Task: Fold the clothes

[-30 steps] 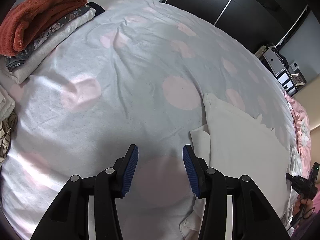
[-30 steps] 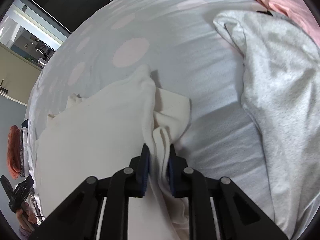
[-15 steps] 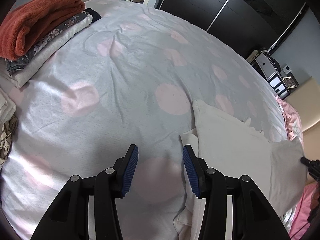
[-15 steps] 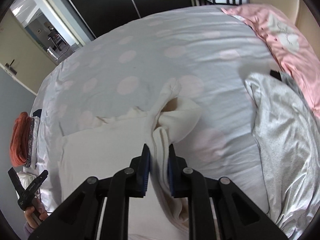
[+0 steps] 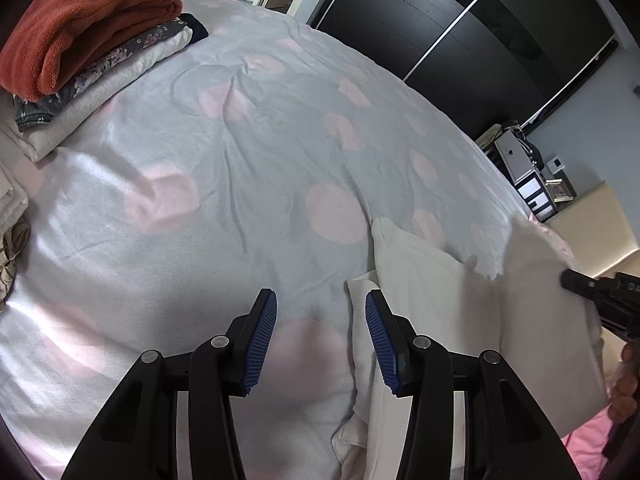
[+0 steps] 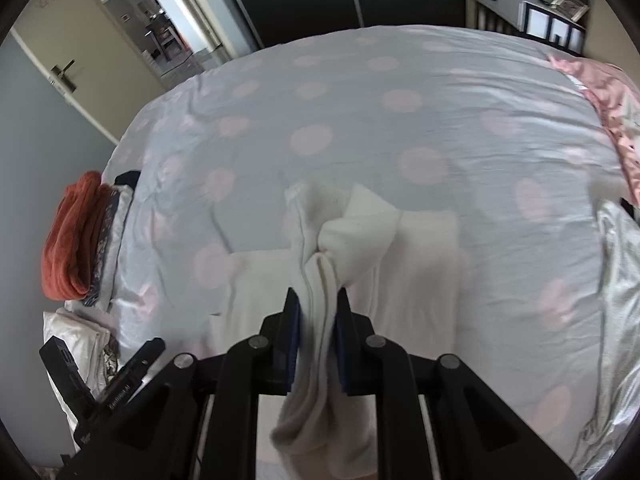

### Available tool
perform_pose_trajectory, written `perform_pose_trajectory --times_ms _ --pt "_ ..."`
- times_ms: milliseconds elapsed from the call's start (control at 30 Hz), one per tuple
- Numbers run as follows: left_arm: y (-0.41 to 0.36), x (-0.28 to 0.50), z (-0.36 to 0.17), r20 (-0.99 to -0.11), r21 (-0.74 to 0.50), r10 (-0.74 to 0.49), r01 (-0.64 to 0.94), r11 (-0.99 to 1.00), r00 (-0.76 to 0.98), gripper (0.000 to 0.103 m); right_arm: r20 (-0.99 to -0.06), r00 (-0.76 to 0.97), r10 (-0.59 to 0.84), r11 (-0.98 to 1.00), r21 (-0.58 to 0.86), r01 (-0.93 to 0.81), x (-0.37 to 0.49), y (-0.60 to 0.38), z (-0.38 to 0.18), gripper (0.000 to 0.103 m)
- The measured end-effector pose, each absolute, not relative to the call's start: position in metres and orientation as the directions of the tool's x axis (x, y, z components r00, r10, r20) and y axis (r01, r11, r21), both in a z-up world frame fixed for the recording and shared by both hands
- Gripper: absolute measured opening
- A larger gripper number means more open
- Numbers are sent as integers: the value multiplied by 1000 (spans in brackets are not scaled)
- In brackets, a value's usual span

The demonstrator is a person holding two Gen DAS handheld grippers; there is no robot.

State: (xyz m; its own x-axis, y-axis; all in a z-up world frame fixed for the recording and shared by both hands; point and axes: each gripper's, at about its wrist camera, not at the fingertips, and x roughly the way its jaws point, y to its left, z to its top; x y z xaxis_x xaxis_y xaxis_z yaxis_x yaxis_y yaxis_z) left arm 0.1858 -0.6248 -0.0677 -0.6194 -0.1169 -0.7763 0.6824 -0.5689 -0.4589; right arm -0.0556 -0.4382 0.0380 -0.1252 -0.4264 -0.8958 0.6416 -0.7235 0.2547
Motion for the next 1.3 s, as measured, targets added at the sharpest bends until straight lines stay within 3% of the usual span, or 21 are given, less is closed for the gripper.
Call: perform_pose_trajectory --times_ms 400,700,867,933,1300 --pt "-640 187 -82 -771 -515 -70 684 -517 -633 48 -932 14 -362 -651 263 712 12 -539 -50 14" --pt "-634 177 -84 -717 -598 21 600 -532 -696 48 -911 57 -408 -634 328 701 4 -533 -58 23" --pt "-617 172 -73 -680 -634 83 527 -566 -729 48 -876 12 -483 -596 339 728 6 -488 -24 26" --pt "-608 172 -67 -678 -635 99 513 -577 -728 54 -861 -16 -509 -582 331 743 10 -455 -12 26" --pt "-558 185 -75 -792 -557 169 582 -593 -586 55 -845 -183 -502 -563 159 811 59 -288 -41 26"
